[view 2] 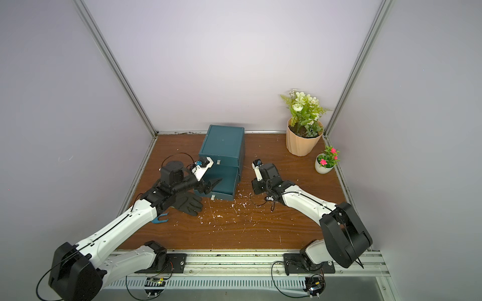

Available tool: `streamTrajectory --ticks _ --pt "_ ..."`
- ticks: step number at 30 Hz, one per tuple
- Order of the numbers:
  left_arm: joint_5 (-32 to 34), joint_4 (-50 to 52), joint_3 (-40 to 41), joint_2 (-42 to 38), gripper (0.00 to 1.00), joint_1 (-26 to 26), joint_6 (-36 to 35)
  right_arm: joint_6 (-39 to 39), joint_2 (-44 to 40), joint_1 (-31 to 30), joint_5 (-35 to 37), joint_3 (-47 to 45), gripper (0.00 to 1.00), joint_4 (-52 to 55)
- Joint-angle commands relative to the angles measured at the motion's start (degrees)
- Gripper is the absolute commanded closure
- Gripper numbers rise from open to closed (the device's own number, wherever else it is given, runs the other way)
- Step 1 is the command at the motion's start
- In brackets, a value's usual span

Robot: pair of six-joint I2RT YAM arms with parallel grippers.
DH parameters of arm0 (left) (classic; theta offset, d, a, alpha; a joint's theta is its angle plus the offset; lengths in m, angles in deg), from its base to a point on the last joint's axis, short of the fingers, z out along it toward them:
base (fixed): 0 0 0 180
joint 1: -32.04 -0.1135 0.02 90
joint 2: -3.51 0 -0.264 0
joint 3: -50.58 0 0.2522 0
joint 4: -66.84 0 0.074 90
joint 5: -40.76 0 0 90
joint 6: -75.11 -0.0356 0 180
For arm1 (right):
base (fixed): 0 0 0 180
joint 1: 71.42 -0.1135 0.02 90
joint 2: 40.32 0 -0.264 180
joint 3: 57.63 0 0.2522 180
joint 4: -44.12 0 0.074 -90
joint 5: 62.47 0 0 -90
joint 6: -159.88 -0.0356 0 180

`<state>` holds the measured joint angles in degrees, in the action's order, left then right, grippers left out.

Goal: Take the keys out of the drawer
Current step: Place the key at the center of the board, then close the drawer in the storage box.

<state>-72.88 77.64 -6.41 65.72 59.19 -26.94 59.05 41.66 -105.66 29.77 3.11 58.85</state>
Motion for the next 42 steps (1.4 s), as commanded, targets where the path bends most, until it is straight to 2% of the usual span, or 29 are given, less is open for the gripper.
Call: streamTrajectory --ticks 1,7,10,13,14,15,16,17,22,25,28,35,42 --pt "1.7 1.5 -1.3 -0.9 0.15 0.7 -0.1 -0.7 -0.9 0.3 -1.3 1.5 0.67 -0.5" --pt "2.8 9.0 -0.9 -5.3 0.25 0.7 -0.5 -0.3 -2.4 0.6 1.2 8.3 0.61 3.5" --pt "2.5 14.0 -0.6 -9.0 0.32 0.7 -0.9 -3.0 -0.9 1.2 2.8 15.6 0.52 5.5" --pt "1.1 18.1 0.4 -12.7 0.38 0.7 -1.2 -5.2 2.9 1.6 1.6 24.9 0.49 7.8" --pt "-0.1 18.7 1.6 -14.0 0.45 0.7 -1.7 -6.4 4.5 1.6 1.2 28.1 0.49 8.5" --pt "-1.0 18.9 2.8 -15.1 0.57 0.7 -2.0 -7.5 6.1 1.5 0.6 30.8 0.48 9.2" --pt "-1.6 18.9 4.2 -16.1 0.74 0.7 -2.2 -8.9 8.1 1.7 -0.2 34.1 0.47 9.9" --pt "-1.4 18.6 5.4 -17.0 0.85 0.7 -2.0 -10.4 10.4 1.7 -0.9 37.7 0.46 11.0" --pt "-0.8 19.4 7.8 -19.2 0.98 0.7 -3.0 -16.5 21.5 1.7 -5.5 55.4 0.44 17.0" --pt "-1.6 21.1 8.4 -20.1 1.00 0.7 -4.3 -17.5 27.0 1.7 -8.4 62.6 0.43 20.3" --pt "-1.3 21.7 9.7 -20.5 1.00 0.7 -6.2 -18.4 30.6 1.7 -8.4 65.9 0.43 24.3" --pt "-1.4 16.7 13.3 -17.5 1.00 0.7 -7.3 -18.9 29.9 1.6 -7.4 61.7 0.43 25.5" --pt "2.5 6.5 15.1 -12.3 1.00 0.7 -2.8 -15.5 29.6 1.7 -7.1 61.3 0.43 25.6"
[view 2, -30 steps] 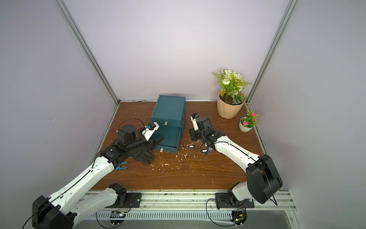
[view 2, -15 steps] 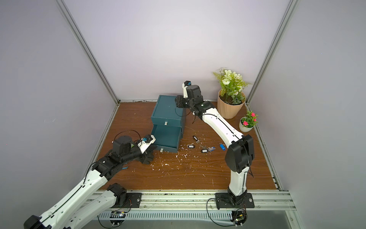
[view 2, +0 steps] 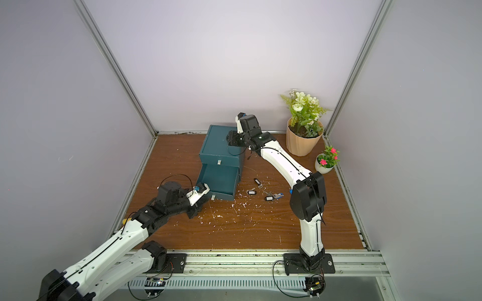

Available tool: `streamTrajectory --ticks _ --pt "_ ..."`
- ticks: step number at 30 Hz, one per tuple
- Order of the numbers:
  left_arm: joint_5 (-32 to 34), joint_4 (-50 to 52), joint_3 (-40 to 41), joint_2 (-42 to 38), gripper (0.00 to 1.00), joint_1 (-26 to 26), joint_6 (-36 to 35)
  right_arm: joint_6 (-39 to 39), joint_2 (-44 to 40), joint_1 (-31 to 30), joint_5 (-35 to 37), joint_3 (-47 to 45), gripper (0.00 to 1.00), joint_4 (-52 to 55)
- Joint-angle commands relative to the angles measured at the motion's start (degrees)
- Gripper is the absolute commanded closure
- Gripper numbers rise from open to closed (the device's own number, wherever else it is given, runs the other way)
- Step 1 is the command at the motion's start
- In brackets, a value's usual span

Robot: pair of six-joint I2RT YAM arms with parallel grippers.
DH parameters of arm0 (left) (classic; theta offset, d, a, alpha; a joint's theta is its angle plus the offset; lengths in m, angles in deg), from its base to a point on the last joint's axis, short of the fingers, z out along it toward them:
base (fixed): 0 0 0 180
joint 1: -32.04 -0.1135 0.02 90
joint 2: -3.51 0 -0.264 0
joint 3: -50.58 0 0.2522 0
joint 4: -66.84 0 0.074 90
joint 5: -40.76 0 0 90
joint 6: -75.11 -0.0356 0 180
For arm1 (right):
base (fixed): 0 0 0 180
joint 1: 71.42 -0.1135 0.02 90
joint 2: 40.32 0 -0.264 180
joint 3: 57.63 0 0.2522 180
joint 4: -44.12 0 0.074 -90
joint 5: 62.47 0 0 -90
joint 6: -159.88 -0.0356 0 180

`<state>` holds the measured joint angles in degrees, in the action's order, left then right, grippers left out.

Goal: Take the keys out of the drawer
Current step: Close the drawer in the storage box.

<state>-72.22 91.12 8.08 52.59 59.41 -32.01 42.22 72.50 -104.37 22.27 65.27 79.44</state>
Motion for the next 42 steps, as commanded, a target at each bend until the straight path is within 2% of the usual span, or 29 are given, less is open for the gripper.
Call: streamTrajectory --ticks 1,7,13,20,23,25,29,33,36,42 --pt "2.6 -10.1 1.4 1.5 1.00 0.5 3.8 1.5 -1.2 0.4 0.2 -1.0 0.43 4.7" --pt "4.3 -27.3 4.7 5.2 1.00 0.4 10.4 3.7 -2.7 0.4 -1.2 -5.3 0.42 2.5" --pt "5.9 -34.8 5.4 8.4 1.00 0.5 12.7 3.2 -5.7 0.3 -0.3 -10.2 0.43 -0.8" --pt "8.7 -43.3 7.6 11.2 1.00 0.5 15.0 2.3 -5.7 0.3 -0.8 -9.3 0.43 1.6" --pt "12.4 -46.7 8.5 12.8 1.00 0.4 16.0 2.1 -6.1 0.3 -0.9 -9.4 0.43 2.7" --pt "14.0 -47.4 8.2 12.8 1.00 0.4 15.9 2.0 -6.4 0.3 -0.9 -9.2 0.43 3.0" --pt "12.9 -44.8 6.5 10.6 1.00 0.5 15.7 2.4 -6.7 0.3 -1.0 -9.1 0.43 2.9" --pt "6.8 -35.8 5.4 6.3 0.96 0.4 16.7 2.7 -6.0 0.3 -1.7 -8.1 0.43 4.2" --pt "2.9 -35.1 8.9 4.1 0.96 0.5 16.6 2.2 -5.6 0.3 -2.3 -7.5 0.44 5.2" --pt "7.7 -37.6 14.2 1.6 0.98 0.5 17.9 1.1 -4.9 0.3 -3.9 -7.0 0.48 6.2"
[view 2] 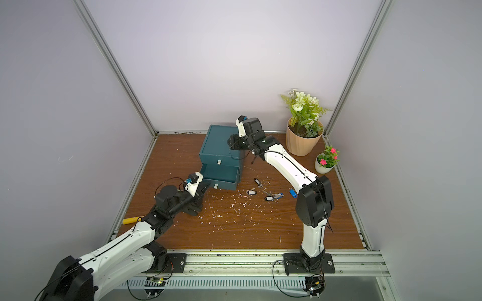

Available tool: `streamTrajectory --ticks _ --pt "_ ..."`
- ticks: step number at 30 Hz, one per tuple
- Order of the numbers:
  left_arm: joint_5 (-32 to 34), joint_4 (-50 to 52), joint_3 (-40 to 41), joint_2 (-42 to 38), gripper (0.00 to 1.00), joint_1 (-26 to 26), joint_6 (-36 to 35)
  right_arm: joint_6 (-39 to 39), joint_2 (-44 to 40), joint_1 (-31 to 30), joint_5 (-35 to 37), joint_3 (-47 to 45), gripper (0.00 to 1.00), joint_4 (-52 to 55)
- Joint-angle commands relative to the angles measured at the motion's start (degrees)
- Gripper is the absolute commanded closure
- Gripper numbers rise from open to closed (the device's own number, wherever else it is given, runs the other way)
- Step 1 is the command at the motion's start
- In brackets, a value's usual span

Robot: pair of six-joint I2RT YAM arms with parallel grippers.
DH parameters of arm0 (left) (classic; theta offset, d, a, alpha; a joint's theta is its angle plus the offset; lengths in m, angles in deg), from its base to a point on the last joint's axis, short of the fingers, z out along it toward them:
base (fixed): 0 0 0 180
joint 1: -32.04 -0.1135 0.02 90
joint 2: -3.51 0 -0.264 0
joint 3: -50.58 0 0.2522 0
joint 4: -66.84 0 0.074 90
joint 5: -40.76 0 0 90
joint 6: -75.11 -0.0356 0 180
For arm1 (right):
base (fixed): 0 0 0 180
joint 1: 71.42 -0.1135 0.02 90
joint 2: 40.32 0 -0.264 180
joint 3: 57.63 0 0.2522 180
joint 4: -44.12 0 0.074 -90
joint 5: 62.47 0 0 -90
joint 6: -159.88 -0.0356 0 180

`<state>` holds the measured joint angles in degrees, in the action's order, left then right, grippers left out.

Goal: Take the keys out of the drawer
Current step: Close the drawer in the storage box.

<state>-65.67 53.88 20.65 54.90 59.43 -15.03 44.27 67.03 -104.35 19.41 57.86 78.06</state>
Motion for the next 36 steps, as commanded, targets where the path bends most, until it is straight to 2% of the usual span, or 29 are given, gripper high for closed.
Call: streamTrajectory --ticks 1,8,15,23,32,36 --pt "2.0 -1.4 2.2 -0.7 0.99 0.5 0.8 -0.9 0.7 0.3 -1.3 0.5 0.48 7.8" --pt "5.7 -8.4 2.7 5.1 1.00 0.5 3.0 -0.6 2.6 0.3 -3.3 3.2 0.50 10.5" --pt "6.2 -14.2 -1.0 14.4 1.00 0.5 6.3 0.1 5.2 0.3 -3.6 8.1 0.52 12.9" --pt "8.9 -23.3 -4.6 24.3 1.00 0.4 8.0 -1.1 5.1 0.2 -3.2 8.5 0.53 11.6" --pt "19.9 -31.2 -5.3 31.0 0.97 0.3 20.1 -0.9 5.3 0.2 -2.9 8.9 0.57 11.9" --pt "18.2 -35.2 -5.8 34.4 0.94 0.4 23.4 -0.6 5.3 0.2 -2.4 9.9 0.58 12.7"
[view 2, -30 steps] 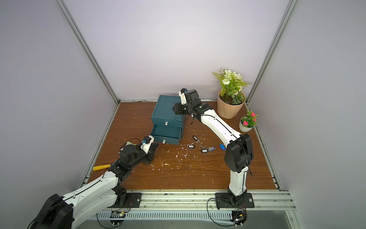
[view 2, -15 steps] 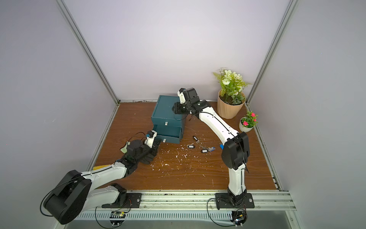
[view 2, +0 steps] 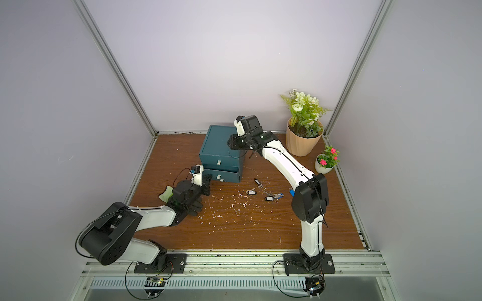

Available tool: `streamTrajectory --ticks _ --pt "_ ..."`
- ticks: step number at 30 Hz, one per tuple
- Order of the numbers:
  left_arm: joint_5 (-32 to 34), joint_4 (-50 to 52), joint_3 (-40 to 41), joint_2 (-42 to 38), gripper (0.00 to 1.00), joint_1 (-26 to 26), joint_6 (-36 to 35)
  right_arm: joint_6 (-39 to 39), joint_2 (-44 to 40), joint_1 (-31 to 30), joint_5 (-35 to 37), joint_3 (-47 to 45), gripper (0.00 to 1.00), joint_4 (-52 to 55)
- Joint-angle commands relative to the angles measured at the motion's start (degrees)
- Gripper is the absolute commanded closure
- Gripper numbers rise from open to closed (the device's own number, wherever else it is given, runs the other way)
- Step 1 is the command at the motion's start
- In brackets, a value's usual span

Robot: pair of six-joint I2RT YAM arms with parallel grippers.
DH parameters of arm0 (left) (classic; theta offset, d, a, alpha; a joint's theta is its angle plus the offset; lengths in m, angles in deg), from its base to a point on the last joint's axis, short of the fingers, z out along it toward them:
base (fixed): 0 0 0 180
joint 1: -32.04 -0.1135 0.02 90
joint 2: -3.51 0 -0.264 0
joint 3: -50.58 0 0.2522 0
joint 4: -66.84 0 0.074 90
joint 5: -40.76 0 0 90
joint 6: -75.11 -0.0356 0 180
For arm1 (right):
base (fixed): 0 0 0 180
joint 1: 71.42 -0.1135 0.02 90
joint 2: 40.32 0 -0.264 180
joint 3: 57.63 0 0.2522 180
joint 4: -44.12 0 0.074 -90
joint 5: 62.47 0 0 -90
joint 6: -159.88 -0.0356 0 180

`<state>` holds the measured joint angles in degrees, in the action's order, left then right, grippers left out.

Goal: Take the keys out of the drawer
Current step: Close the drawer in the storage box.

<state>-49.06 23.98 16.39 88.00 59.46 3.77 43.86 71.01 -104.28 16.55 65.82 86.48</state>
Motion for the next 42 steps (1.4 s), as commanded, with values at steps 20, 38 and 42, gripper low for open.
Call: streamTrajectory --ticks 20,38,42 --pt "-0.2 -31.0 -2.2 16.6 0.77 0.4 24.2 3.0 -0.4 0.0 0.5 1.6 0.62 4.6" --pt "1.6 -18.2 6.3 -0.6 0.48 1.0 36.3 2.5 -2.6 -0.1 0.1 1.3 0.61 1.1" --pt "2.6 -16.9 6.2 2.3 0.50 2.7 44.4 6.1 -4.3 -0.1 -0.1 2.0 0.61 0.9"
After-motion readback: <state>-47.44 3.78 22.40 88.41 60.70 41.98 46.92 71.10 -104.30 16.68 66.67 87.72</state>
